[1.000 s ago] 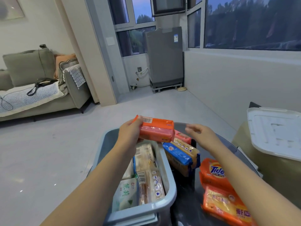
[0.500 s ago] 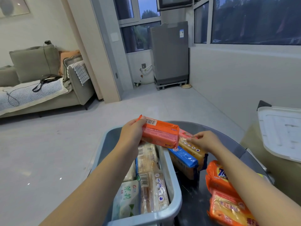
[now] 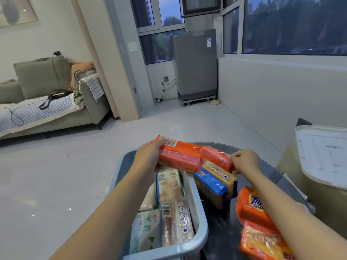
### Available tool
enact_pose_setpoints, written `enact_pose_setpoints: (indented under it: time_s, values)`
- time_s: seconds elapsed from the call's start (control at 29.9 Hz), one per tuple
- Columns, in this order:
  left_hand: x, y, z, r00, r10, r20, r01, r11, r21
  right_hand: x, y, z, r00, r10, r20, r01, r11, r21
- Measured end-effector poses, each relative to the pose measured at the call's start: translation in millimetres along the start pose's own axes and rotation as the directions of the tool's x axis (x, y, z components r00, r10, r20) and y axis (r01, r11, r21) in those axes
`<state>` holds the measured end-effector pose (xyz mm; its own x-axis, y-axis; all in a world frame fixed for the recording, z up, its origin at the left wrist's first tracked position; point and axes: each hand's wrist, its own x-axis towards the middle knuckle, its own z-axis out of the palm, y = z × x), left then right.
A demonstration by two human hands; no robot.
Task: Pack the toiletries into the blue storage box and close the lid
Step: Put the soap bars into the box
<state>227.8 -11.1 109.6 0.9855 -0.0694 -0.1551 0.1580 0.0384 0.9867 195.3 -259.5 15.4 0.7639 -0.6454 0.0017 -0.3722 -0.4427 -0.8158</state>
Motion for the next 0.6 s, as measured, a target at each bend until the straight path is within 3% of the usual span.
enact_pose_setpoints:
  time_s: [0.27, 0.4, 0.6]
  values:
    - [2, 9, -14, 0.995, -0.096, 0.011, 0.096, 0.983, -0.159, -23, -30, -26, 0.982, -0.113, -0.153, 0.148, 0.959, 0.243]
    - [1, 17, -24, 0.981, -0.188, 0.037, 0.191, 0.951, -0.242, -44, -46, -38, 0.991, -0.099, -0.086, 0.128, 0.863, 0.489]
    - [4, 7, -28, 0.965, -0.261, 0.009, 0.262, 0.965, -0.021, -78, -55, -43, 0.997, -0.08, 0.0, 0.06, 0.745, 0.664]
